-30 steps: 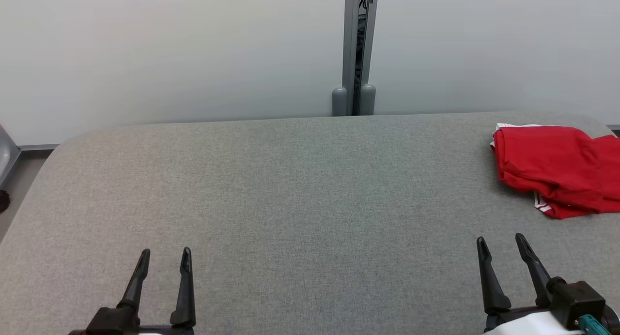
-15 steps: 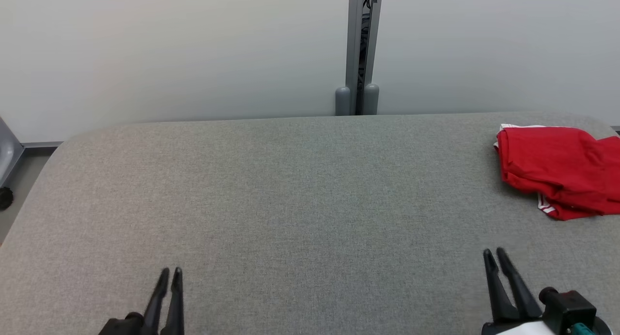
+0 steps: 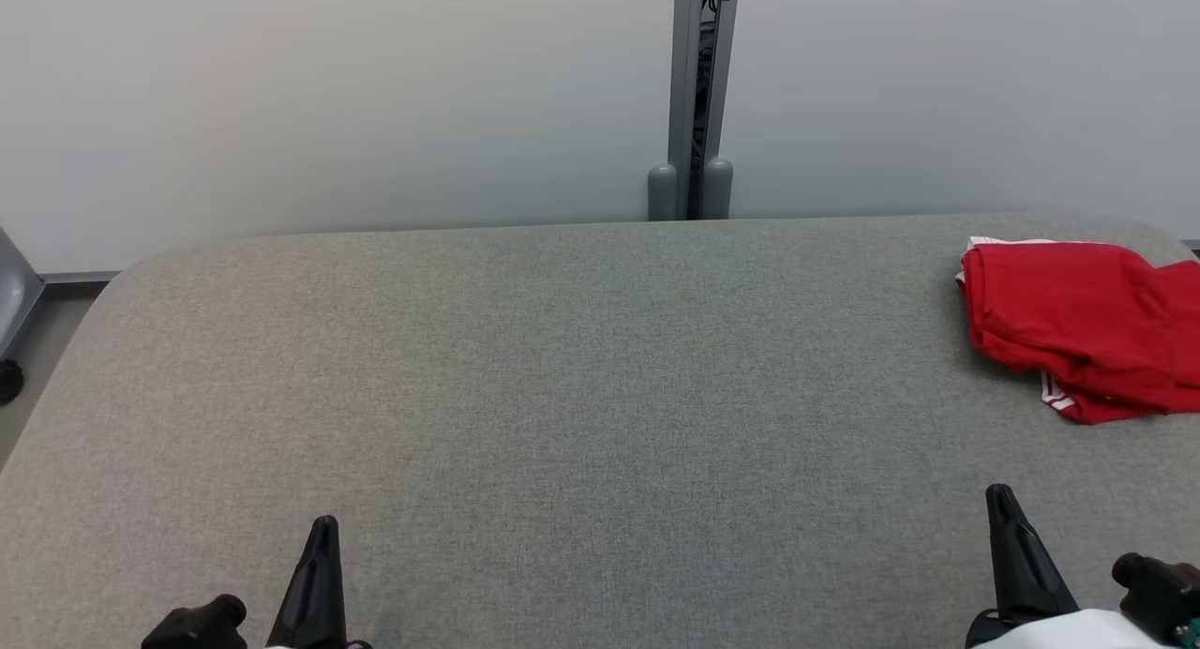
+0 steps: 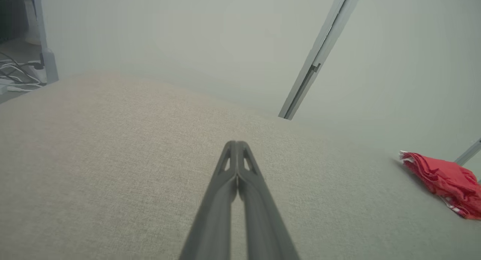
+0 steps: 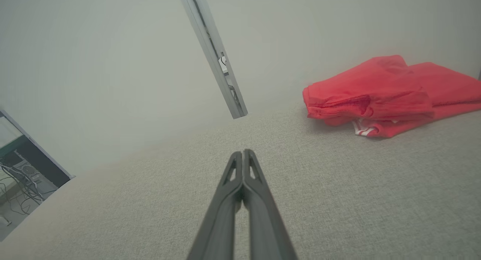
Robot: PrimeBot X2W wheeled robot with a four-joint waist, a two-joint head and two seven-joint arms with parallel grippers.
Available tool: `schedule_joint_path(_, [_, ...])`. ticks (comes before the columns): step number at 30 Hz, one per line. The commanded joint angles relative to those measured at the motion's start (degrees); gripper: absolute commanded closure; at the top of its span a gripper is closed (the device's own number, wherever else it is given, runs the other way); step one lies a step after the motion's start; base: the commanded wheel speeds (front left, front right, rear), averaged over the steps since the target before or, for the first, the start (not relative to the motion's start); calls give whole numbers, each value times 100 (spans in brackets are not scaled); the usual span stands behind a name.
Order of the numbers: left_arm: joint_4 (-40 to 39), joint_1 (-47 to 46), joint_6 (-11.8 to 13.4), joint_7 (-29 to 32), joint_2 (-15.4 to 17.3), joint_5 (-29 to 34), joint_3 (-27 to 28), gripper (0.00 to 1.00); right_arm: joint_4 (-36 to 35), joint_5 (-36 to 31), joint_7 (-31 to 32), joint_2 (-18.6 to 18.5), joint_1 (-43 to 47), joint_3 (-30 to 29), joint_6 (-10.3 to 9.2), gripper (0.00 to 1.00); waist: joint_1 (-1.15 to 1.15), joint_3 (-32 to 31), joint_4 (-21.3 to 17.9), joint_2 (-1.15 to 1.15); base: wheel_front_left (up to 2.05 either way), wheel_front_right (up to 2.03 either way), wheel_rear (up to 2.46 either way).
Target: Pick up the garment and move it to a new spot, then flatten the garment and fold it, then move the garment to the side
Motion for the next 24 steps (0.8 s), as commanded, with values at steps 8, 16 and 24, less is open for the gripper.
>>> schedule_joint_path(8, [-10,-361,-108,167,29,-916,-7,100,-140,1000,210,-120,-112,-157,0,100,0,18,-6,0,0,0,0])
schedule_joint_path(16, [52,-495,-177,297,34,-1621,-20,100,-175,1761,376,-179,-125,-270,0,100,0,35,-12,0,0,0,0])
schedule_joint_path(24, [105,-619,-238,421,39,-2265,-31,100,-203,2456,532,-224,-139,-372,0,100,0,53,-18,0,0,0,0])
